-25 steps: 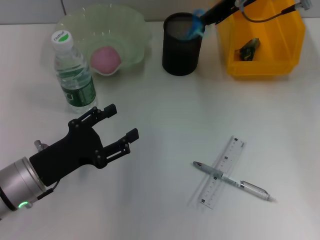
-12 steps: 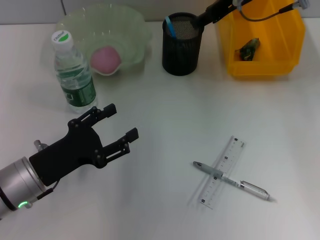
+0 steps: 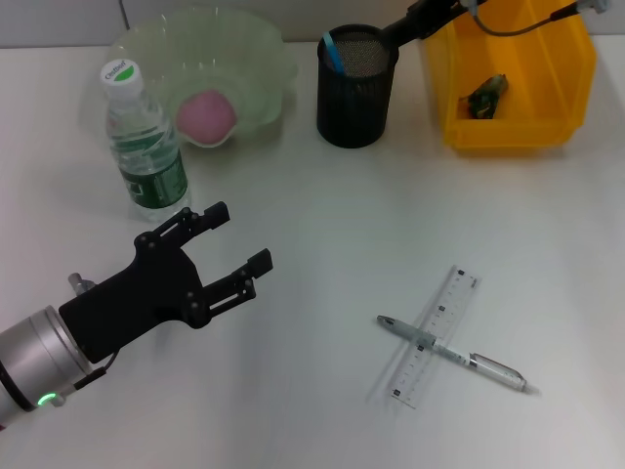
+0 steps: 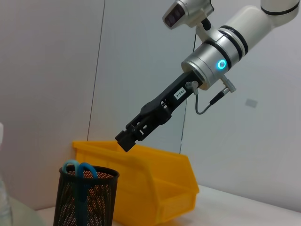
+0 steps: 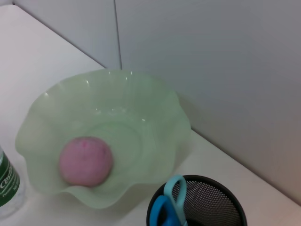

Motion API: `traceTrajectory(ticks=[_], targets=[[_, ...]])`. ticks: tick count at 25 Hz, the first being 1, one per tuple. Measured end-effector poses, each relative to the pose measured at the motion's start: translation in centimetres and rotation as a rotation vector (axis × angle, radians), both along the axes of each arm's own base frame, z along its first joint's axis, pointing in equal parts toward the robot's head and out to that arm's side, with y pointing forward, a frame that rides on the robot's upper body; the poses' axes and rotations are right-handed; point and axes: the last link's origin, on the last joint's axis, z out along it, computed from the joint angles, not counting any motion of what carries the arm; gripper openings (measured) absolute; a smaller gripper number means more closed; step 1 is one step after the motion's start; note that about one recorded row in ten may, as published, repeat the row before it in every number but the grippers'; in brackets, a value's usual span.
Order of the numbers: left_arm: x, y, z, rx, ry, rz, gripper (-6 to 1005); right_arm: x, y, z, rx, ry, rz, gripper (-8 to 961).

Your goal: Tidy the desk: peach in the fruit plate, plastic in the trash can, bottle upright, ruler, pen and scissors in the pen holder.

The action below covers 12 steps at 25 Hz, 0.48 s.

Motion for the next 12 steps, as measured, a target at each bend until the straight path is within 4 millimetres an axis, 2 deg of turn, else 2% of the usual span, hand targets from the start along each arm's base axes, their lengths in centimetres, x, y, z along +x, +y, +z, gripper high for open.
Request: traceTrajectory(ticks=[6, 12], targets=[[0.1, 0.0, -0.1, -0.003, -0.004, 0.0, 808, -0.2, -0.5, 0.4, -0.006, 0.01, 0.013, 582], [0.1, 0.0, 0.0, -0.003, -0.003, -0.001, 809, -0.7, -2.8, 2.2, -0.049, 0.132, 0.045, 586]])
